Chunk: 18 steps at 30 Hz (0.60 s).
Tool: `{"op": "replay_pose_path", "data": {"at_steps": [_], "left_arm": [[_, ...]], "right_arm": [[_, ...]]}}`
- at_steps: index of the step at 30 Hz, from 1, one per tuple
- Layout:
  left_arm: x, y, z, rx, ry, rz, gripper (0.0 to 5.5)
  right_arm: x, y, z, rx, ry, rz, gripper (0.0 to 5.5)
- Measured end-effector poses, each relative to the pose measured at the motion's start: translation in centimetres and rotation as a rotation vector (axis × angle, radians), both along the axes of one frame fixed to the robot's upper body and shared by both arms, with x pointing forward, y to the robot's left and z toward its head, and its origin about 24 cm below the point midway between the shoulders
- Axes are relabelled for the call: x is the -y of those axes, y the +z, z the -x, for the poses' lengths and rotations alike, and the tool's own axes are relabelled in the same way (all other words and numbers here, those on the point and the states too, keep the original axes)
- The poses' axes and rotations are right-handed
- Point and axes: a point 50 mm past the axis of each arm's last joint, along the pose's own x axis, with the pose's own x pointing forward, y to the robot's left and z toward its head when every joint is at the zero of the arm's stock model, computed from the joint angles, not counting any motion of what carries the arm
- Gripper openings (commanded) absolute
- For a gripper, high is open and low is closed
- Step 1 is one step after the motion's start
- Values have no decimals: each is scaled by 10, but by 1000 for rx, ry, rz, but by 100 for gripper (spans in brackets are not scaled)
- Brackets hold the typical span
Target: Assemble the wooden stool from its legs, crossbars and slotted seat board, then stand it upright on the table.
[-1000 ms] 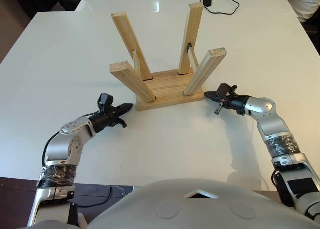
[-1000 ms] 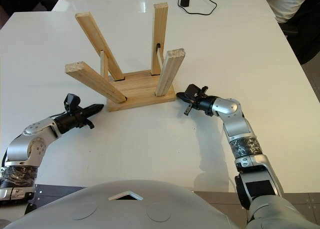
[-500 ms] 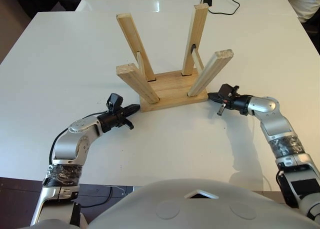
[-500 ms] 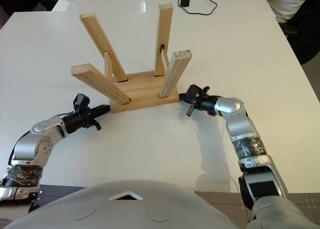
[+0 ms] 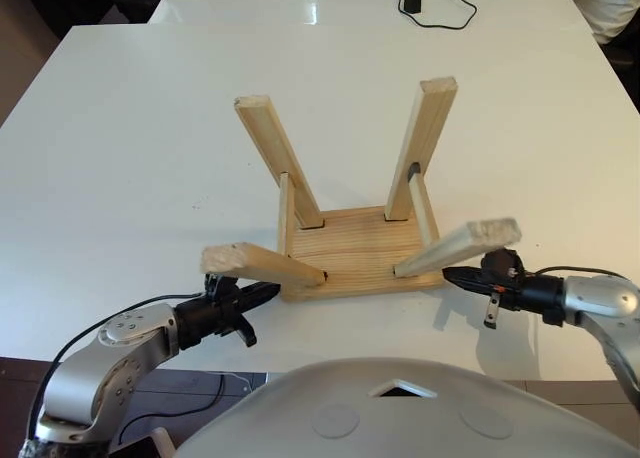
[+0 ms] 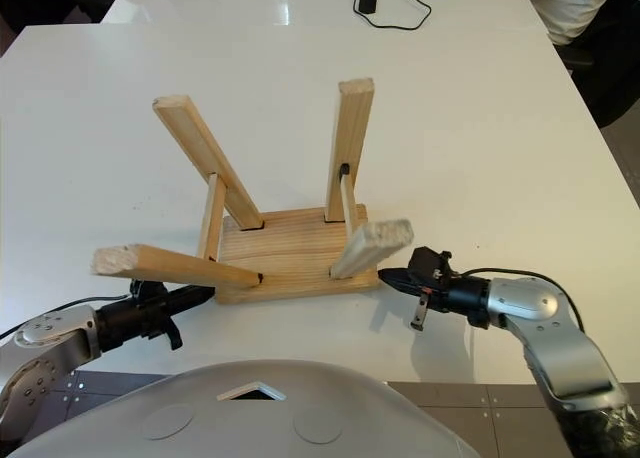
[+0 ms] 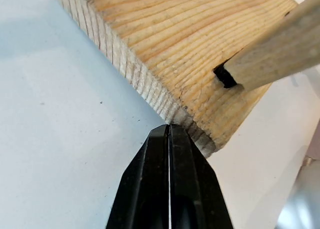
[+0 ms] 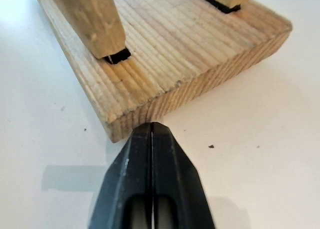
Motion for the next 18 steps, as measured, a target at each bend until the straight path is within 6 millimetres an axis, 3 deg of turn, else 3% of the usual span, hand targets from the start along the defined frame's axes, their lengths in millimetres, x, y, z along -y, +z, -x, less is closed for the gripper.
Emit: {"op": "replay_pose_path", "data": {"at_steps": [3, 12, 18], "left_arm": [[2, 15, -4, 47, -30, 12, 2], [5, 28, -14, 81, -26, 39, 2], [6, 46, -29, 181, 2, 67, 2]], "right_arm": [[2, 21, -4, 69, 7, 16, 0], [5, 29, -7, 63, -2, 45, 0], [6, 44, -22, 147, -2, 55, 0]]}}
